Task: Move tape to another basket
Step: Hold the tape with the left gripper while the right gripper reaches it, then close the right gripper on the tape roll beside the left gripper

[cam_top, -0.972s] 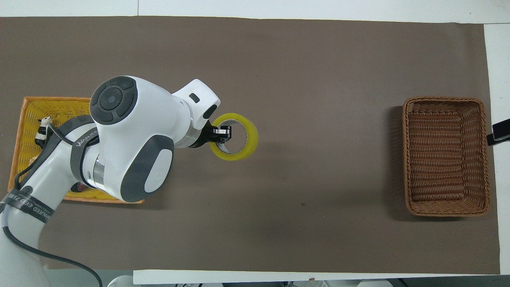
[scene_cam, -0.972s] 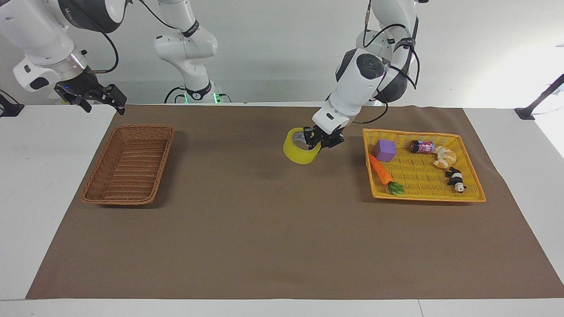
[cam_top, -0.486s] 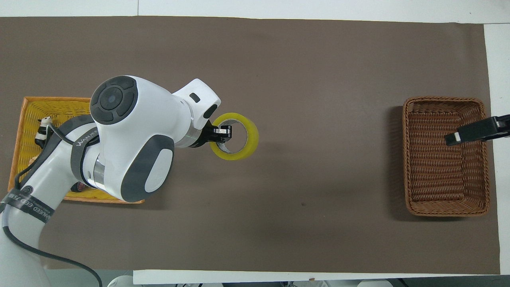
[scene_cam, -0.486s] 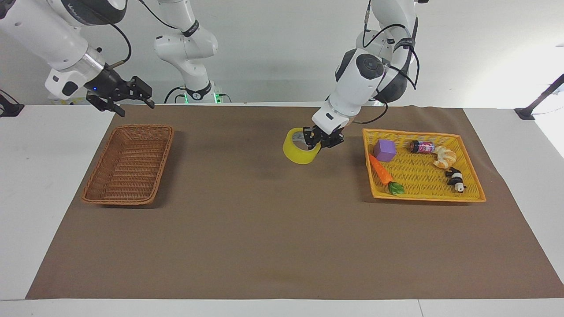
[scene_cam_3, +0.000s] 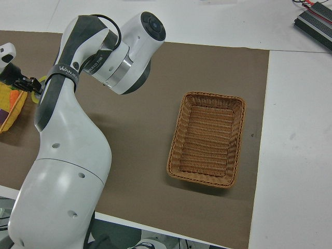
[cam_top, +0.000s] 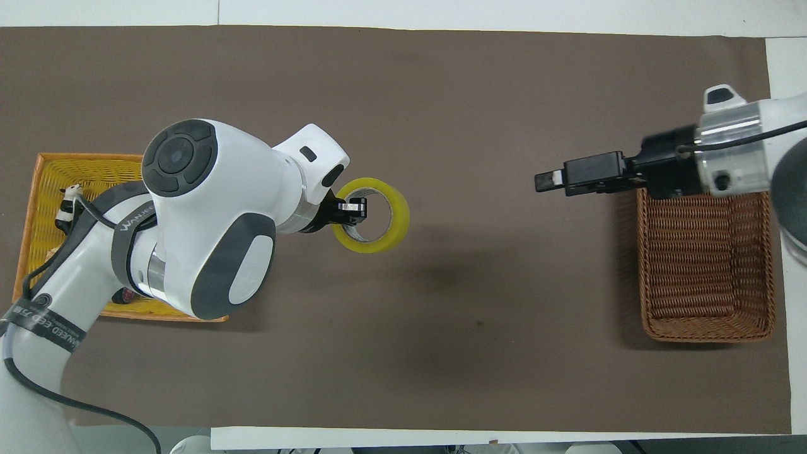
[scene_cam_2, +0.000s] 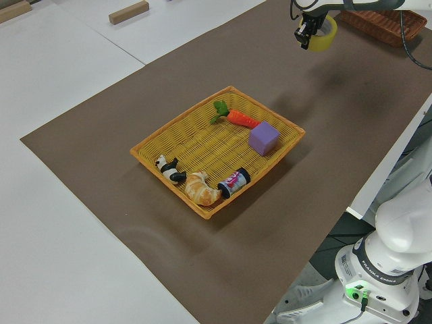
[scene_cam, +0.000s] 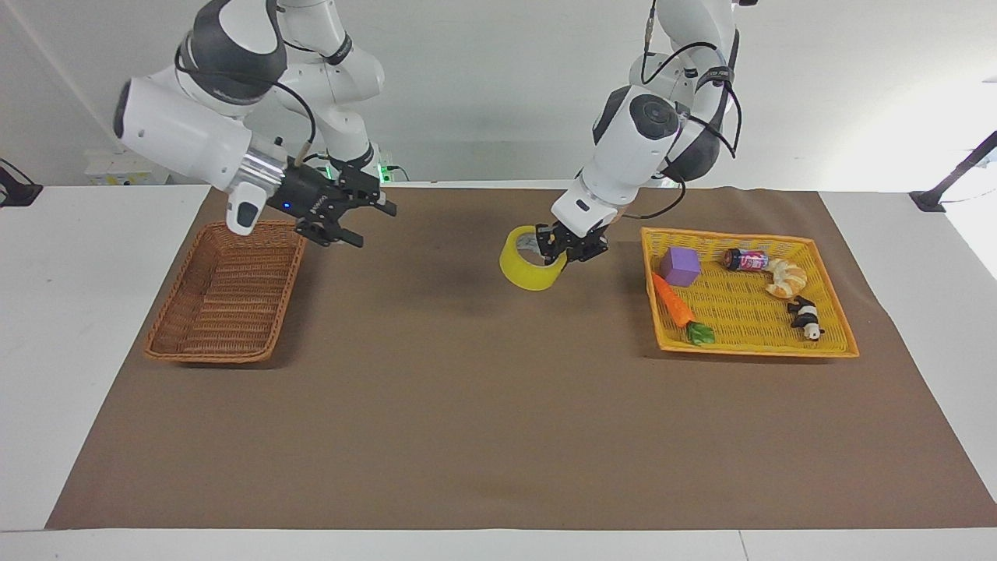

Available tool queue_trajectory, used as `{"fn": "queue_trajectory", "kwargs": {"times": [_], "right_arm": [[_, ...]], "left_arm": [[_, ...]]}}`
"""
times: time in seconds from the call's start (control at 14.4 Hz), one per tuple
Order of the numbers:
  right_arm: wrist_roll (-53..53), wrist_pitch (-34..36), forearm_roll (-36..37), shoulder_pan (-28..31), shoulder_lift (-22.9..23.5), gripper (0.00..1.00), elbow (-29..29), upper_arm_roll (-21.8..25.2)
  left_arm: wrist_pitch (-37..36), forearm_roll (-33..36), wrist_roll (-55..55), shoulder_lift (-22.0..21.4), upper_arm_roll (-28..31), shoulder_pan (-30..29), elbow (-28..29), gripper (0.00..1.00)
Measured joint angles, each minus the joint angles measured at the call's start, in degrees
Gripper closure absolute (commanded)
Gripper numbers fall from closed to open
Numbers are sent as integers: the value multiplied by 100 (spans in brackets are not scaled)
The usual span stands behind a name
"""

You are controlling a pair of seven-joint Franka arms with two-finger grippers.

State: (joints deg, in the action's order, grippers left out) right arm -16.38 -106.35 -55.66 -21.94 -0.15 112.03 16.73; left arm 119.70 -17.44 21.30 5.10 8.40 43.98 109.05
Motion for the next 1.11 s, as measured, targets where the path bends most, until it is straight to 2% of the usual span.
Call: {"fn": "queue_trajectory", "kwargs": {"times": [0.14,0.28,0.42,0.69,1.11], "right_arm": [[-495,-669,-863,-478,286,0,238,-6],[-745,-1009,-1627,-819,613,0,320,-12],[-817,-1224,-2058,-1072,817,0,322,-11],[-783,-1612,-2313,-1545,869,0,327,-11],[-774,-1626,-2342,-1604,869,0,443,3]], "left_arm": [[0,0,1,0,1,0,-3,98],[-1,0,2,0,5,-1,-3,98],[-1,0,2,1,7,-1,-3,98],[8,0,2,7,14,-4,-3,98],[10,0,2,25,28,-9,-3,98]]}}
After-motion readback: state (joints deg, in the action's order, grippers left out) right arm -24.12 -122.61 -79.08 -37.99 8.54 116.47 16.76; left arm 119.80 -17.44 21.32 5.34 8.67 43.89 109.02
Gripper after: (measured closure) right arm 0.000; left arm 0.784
